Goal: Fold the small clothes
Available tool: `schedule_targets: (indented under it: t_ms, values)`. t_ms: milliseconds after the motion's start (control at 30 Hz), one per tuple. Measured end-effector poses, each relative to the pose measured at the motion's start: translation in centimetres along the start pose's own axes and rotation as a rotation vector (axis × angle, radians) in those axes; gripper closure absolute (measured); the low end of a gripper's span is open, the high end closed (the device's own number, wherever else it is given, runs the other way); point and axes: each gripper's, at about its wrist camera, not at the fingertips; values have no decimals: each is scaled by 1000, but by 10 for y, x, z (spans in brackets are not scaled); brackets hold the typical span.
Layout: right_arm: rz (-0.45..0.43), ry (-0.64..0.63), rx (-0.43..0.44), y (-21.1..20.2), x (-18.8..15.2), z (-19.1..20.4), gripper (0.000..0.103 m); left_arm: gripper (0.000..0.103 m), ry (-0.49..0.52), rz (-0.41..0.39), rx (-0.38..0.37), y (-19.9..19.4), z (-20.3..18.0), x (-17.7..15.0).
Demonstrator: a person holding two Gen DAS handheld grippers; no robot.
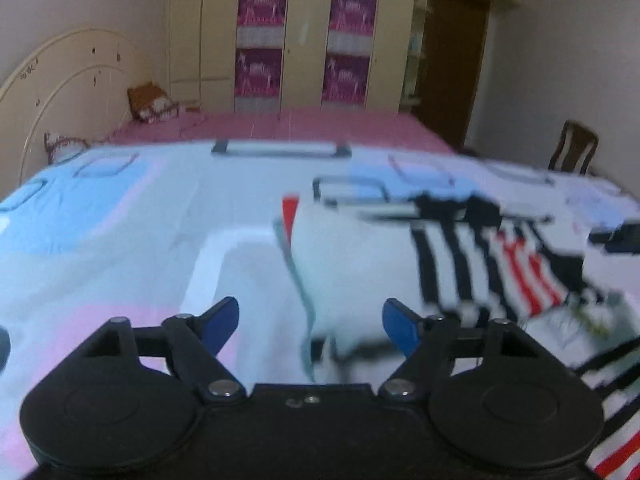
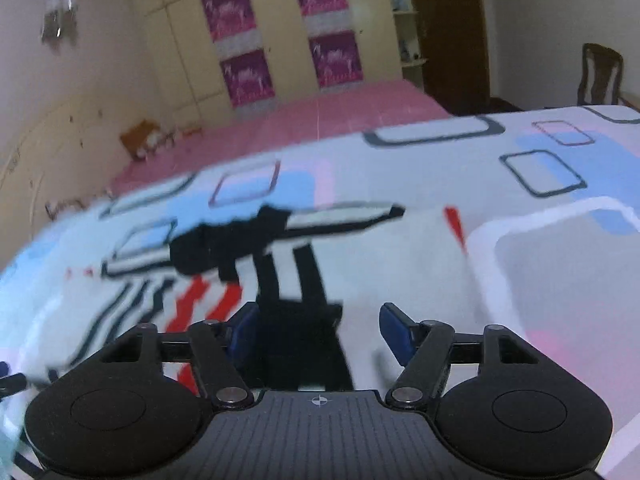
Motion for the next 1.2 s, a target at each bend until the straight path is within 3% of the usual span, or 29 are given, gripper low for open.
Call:
schedule_targets:
  t_ms: [33,67,300,400,500,633,767,833,867,933,1000,1067,1200]
  values:
    - [17,-16,-3,6,4,4,75,29,-7,-12,-22,5,0,7]
    - [44,-27,-11,14,7,8,81,29,-11,-12,-43,16,-3,16]
    - [131,-107,95,67,-8,72,82,30,97,26,-172,96,-70,61]
    - [199,-95,145,92,-15,91,82,30,67,65,-199,117,-76,59]
    - [214,-142,121,104,-24,95,82,39,50,119,-147,127,-59,44]
    - [125,-108,-66,79,-17,49,82,42,64,99,-132,116,-22,29]
    - [132,-90,-30,73,-12,43,84,39,107,102,-144,113,-22,40]
    - [108,-74,1,74,-4,51,84,29,121,62,-118,115,-17,52]
    - [111,-63,8,80,0,55,84,30,131,66,-103,123,-15,58]
    - [131,-54,14,93,8,59,84,28,117,90,-89,144,-2,69]
    - [168,-74,1,111,10,62,84,23,91,203,-122,177,15,66]
    - [183,-86,-27,121,9,56,84,23,61,175,-153,179,26,65]
    - [142,-104,-55,104,14,60,79,29,54,141,-95,155,26,67]
Point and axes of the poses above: each gripper's, at about its wrist camera, not at the fingertips, and y roughly the way its jaws point, z to its left, x to its top, and after that the axes turned 13 degrees about y, right-handed
